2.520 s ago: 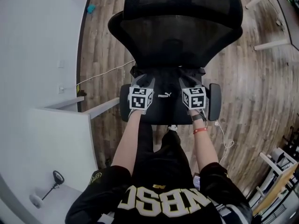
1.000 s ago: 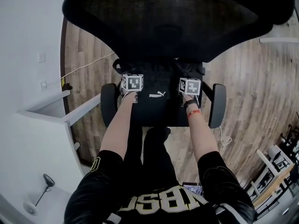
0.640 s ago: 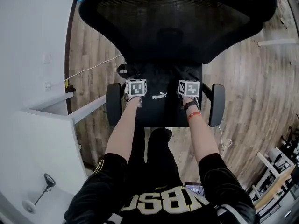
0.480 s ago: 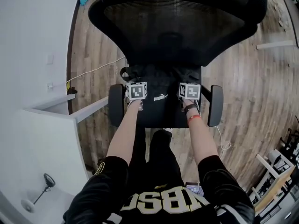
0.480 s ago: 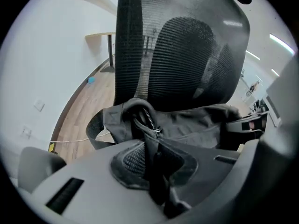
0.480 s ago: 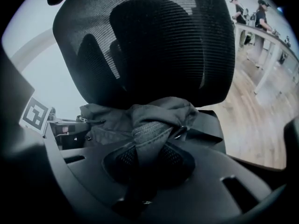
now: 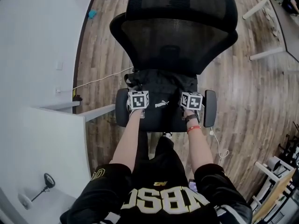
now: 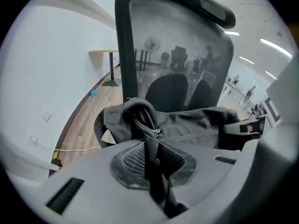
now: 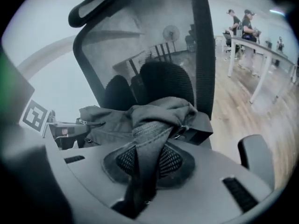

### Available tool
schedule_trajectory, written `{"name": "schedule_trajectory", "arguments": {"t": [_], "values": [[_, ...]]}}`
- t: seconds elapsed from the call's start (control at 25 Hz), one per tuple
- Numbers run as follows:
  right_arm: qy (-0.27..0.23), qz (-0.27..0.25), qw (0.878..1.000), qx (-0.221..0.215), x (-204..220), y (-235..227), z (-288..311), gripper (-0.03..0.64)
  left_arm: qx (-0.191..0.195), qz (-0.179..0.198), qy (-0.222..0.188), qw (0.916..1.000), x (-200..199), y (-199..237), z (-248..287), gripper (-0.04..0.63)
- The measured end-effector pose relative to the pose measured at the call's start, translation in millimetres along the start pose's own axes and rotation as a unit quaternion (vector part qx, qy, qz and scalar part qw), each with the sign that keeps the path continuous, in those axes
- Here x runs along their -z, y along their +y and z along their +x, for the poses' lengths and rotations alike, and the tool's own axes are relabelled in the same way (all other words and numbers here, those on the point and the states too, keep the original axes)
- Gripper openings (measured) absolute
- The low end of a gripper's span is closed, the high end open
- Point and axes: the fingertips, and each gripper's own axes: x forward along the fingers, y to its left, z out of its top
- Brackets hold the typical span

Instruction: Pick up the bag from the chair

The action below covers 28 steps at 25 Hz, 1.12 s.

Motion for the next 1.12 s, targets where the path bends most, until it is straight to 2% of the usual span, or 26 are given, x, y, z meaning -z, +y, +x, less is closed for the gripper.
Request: {"name": "schedule_trajectory", "arguments": {"t": [0.12, 0.28, 0.56, 0.84, 1.12], "values": [[-0.025, -0.007, 1.0, 0.002, -16.7, 5.4, -31.9, 0.075, 0.005, 0.002, -0.023, 0.9997, -21.8, -14.0, -31.0, 0.041], [-0.055, -0.016, 0.998, -0.001, -34.2, 13.2, -64.5, 0.075, 0.007, 0.024, -0.053, 0.9983, -51.1, -27.3, -69.7, 0.04], [-0.137, -0.01, 0.991, 0.005, -80.7, 21.8, -136.6, 0.077, 0.022, 0.031, -0.115, 0.9927, -107.8, -56.2, -131.7, 0.04], [-0.21, -0.03, 0.977, 0.0, -135.6, 41.7, -210.1, 0.077, 0.021, 0.056, -0.184, 0.9811, -170.7, -79.6, -203.3, 0.04], [-0.28, -0.061, 0.958, -0.001, -187.8, 64.7, -281.3, 0.077, 0.021, 0.072, -0.252, 0.965, -222.8, -95.9, -266.8, 0.04]]}}
